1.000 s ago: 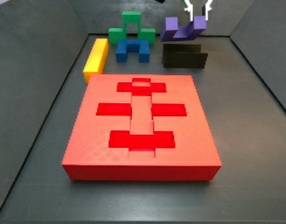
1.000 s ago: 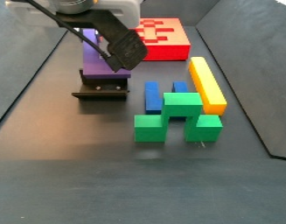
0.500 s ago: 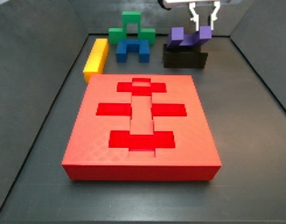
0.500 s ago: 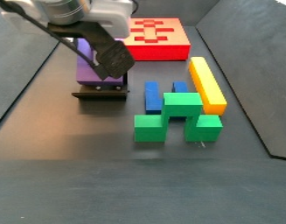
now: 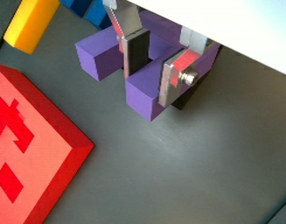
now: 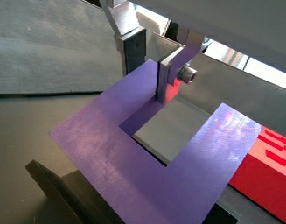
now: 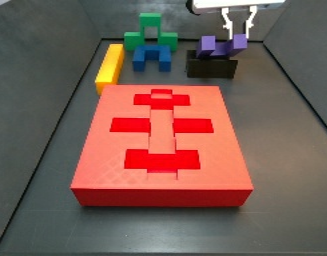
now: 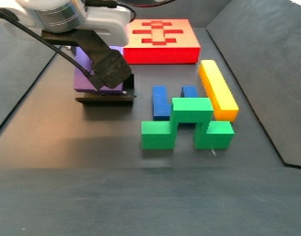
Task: Pick up the purple object. Move up. Place the purple object on the fixture. Regrasp the purple object. Move to above the board. Insert the purple object.
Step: Place the purple object on the fixture, then regrasp the purple object.
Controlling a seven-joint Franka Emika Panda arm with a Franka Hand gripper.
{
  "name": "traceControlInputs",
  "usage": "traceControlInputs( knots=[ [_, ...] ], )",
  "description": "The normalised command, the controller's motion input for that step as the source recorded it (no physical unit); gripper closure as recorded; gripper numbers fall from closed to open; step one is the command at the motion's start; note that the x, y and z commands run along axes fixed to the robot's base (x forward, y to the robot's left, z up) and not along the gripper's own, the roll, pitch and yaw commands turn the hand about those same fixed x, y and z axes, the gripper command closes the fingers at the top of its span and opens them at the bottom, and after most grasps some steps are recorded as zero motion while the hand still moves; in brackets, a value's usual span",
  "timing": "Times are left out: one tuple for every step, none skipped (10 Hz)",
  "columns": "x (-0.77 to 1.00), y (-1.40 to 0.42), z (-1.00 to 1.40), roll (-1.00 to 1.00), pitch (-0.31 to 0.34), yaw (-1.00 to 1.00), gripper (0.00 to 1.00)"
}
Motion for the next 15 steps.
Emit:
traceControlInputs(
  knots=[
    [0.00,-0.02,-0.09,0.00,0.000,0.00,1.00],
    [0.00,-0.08,-0.07,0.00,0.000,0.00,1.00],
    [0.00,0.00,0.00,0.00,0.000,0.00,0.00],
    [-0.13,-0.20,0.20,1.00,0.091,0.25,0.00],
    [-0.01,-0.23,0.22,1.00,-0.003,0.23,0.00],
    [-0.05,-0.26,0.19,1.00,-0.023,0.20,0.00],
    [-0.05,-0.26,0.19,1.00,-0.023,0.20,0.00],
    [-0.06,-0.25,0.18,1.00,-0.017,0.20,0.00],
    [0.00,-0.17,0.16,1.00,-0.189,0.28,0.00],
    [0.00,-0.33,0.16,1.00,-0.883,0.29,0.00],
    [0.01,-0.30,0.16,0.79,-1.000,0.36,0.00],
    [0.00,-0.28,0.17,0.84,-1.000,0.35,0.00],
    [0.00,-0.25,0.18,0.90,-1.000,0.35,0.00],
    [0.08,-0.21,0.21,1.00,-0.797,0.40,0.00],
    [0.42,-0.12,0.21,1.00,-0.291,0.25,0.00]
  ],
)
